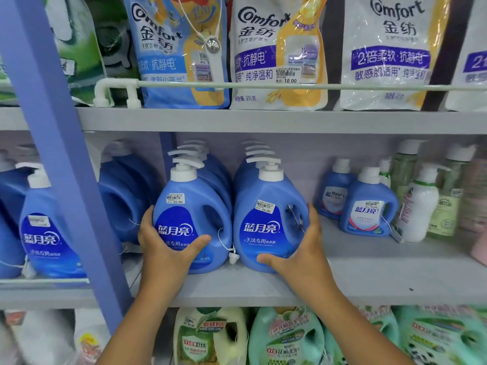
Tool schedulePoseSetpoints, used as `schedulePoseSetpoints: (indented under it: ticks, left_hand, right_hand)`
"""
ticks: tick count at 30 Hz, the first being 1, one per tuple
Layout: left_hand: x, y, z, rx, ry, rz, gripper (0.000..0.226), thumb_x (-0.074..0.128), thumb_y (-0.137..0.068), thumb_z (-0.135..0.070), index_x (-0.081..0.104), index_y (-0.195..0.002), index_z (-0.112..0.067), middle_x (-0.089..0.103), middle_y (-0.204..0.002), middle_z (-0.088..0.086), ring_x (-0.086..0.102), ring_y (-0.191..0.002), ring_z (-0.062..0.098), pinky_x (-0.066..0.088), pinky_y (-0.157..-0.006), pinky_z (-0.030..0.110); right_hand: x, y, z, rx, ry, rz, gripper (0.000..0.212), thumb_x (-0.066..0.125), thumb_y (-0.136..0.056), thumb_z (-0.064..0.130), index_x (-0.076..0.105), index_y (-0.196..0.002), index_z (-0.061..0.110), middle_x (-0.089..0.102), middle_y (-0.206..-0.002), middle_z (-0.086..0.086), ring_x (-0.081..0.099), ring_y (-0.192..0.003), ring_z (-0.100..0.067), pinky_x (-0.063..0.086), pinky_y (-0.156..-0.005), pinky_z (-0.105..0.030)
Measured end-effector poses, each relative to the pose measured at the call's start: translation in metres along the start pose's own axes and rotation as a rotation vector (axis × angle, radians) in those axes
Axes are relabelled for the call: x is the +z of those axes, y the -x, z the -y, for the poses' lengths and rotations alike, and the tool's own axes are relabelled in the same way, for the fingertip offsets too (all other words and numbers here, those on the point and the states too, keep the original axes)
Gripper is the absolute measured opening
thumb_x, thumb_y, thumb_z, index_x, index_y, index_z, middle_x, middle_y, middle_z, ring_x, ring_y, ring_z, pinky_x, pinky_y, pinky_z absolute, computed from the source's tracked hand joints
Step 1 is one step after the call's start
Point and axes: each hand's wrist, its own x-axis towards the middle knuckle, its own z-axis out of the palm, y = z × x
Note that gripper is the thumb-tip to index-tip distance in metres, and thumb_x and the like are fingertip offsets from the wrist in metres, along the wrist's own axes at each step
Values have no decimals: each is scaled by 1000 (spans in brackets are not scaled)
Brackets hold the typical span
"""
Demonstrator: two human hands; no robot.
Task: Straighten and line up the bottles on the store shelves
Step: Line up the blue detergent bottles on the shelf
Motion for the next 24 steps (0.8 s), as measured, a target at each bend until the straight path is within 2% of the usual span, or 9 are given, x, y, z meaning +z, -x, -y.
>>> schedulePoseSetpoints:
  ticks: [5,8,10,12,13,15,17,19,24]
  left_hand:
    - [-1,2,0,-4,42,-3,112,93,-69,-25,23,-156,-30,38,-148,-5,50,-121,11,46,-87,21]
    - [-4,5,-1,-30,112,-25,96,87,-77,-33,29,-153,-36,44,-146,-9,54,-122,11,50,-89,26]
    - [-5,6,-3,-63,154,-30,86,83,-80,-39,32,-150,-41,50,-140,-11,57,-120,11,52,-91,32]
    - [-5,6,-6,-88,178,-38,80,80,-82,-41,34,-148,-42,53,-135,-14,58,-117,10,51,-90,31]
    - [-5,7,-9,-103,187,-44,77,80,-83,-41,36,-147,-41,54,-133,-13,58,-114,9,50,-88,29]
    - [-4,8,-12,-129,198,-55,73,80,-84,-40,39,-145,-39,57,-129,-12,59,-106,5,48,-81,23]
    - [-4,9,-13,-148,198,-56,73,80,-84,-39,40,-145,-37,58,-126,-12,59,-102,2,47,-75,20]
    - [-4,9,-13,-163,195,-56,76,81,-83,-39,39,-146,-35,59,-126,-12,59,-100,0,46,-73,18]
    - [-6,8,-13,-183,175,-59,80,81,-82,-42,38,-149,-33,59,-127,-10,59,-105,9,44,-70,16]
  right_hand:
    - [-2,2,1,20,-39,41,125,99,-55,40,19,-152,41,40,-148,15,48,-133,-1,53,-100,-27]
    - [-22,-10,20,34,-152,-28,91,80,-80,52,27,-153,38,40,-152,17,45,-137,-3,42,-106,-27]
    - [-40,-47,24,197,-300,-164,75,61,-88,67,36,-152,36,41,-151,17,38,-140,-7,32,-112,-29]
    - [-51,-85,20,409,-384,-140,89,56,-70,90,49,-143,40,47,-147,19,40,-140,-9,30,-120,-40]
    - [-50,-101,12,474,-423,-124,91,56,-66,94,53,-138,39,51,-143,18,44,-135,-9,33,-119,-43]
    - [-41,-110,10,564,-559,-9,73,55,-74,90,67,-112,29,69,-119,9,61,-113,-16,49,-103,-42]
    - [-29,-99,32,596,-631,161,62,45,-93,76,80,-83,26,77,-88,-3,70,-88,-22,54,-82,-40]
    - [-23,-97,31,613,-657,229,65,43,-95,73,84,-77,25,77,-89,-10,72,-89,-26,54,-82,-40]
    - [-22,-101,26,635,-710,256,64,53,-87,75,84,-85,19,77,-99,-14,75,-86,-28,57,-78,-40]
